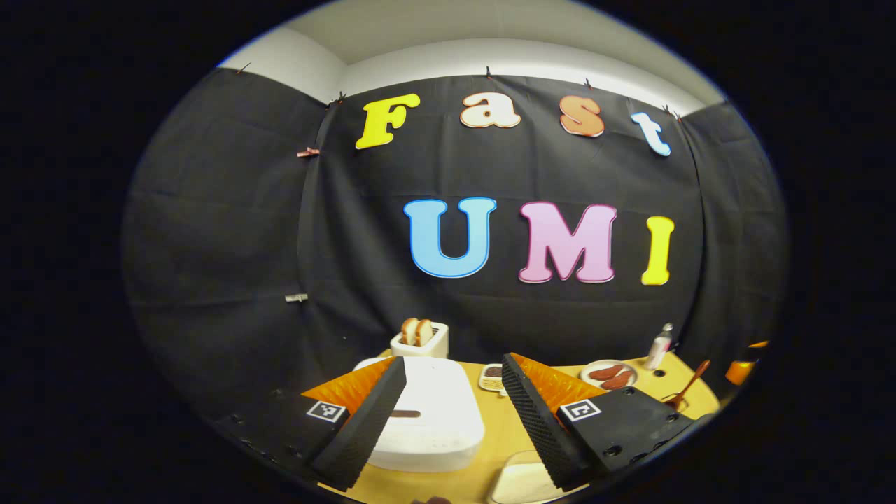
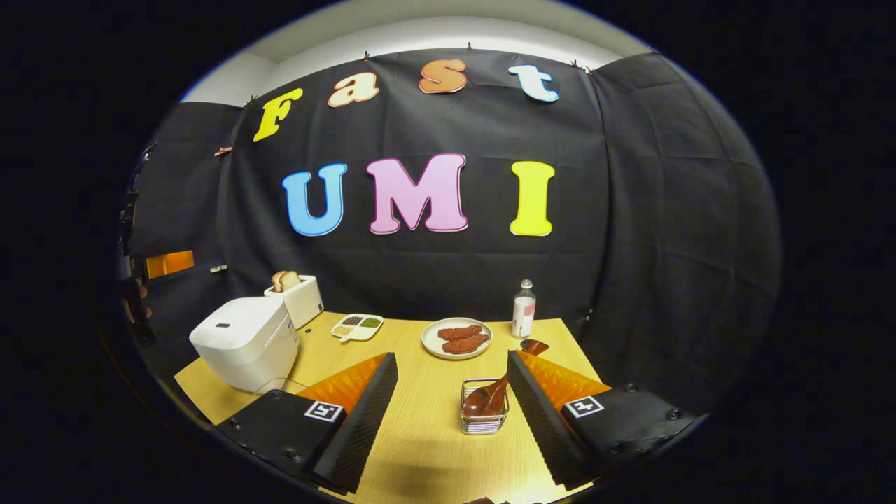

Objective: Close the left gripper, press the button to open the rice cooker; take a wooden spoon from the chopstick holder with the right hand, scoop a spoonful of rice and pour it into the rice cooker, then put the wooden spoon back into the chopstick holder.

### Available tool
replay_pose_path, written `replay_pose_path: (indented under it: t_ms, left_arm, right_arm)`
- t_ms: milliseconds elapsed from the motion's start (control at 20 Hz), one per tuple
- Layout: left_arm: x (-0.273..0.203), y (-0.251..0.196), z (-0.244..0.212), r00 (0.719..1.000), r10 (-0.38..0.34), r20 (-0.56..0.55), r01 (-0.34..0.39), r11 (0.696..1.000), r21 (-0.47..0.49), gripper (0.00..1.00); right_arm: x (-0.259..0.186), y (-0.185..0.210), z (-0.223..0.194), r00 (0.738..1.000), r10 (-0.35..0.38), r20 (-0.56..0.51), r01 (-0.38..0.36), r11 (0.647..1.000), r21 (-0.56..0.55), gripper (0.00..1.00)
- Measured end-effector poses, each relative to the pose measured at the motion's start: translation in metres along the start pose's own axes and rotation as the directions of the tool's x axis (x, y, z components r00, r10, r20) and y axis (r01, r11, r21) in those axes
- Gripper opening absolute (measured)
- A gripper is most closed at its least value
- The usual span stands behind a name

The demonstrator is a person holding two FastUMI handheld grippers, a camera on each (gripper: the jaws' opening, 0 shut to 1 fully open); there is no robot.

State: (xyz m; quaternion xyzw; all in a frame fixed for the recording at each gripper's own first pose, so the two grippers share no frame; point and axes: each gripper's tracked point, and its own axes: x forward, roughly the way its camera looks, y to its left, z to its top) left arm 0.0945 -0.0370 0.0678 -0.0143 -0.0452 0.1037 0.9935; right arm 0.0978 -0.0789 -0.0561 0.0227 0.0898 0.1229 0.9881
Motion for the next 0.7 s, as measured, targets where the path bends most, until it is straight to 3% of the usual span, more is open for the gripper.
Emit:
replay_pose_path:
  t_ms: [100,250,350,700]
  left_arm:
    - [-0.027,-0.011,-0.004,0.998,-0.054,-0.009,0.054,0.998,-0.019,0.95]
    - [-0.058,-0.018,-0.026,0.989,-0.142,-0.035,0.144,0.986,0.078,0.96]
    - [-0.079,-0.017,-0.043,0.98,-0.188,-0.065,0.192,0.979,0.064,0.96]
    - [-0.131,0.003,-0.053,0.972,-0.23,-0.046,0.231,0.972,0.038,0.96]
  right_arm:
    - [-0.02,0.0,0.012,0.999,-0.035,0.029,0.034,0.999,0.013,0.98]
    - [-0.06,0.01,0.02,0.996,-0.066,0.063,0.066,0.998,-0.001,0.99]
    - [-0.088,0.022,0.012,0.996,-0.066,0.058,0.067,0.998,-0.017,0.99]
    - [-0.149,0.061,-0.005,0.996,-0.063,0.064,0.064,0.998,-0.024,0.99]
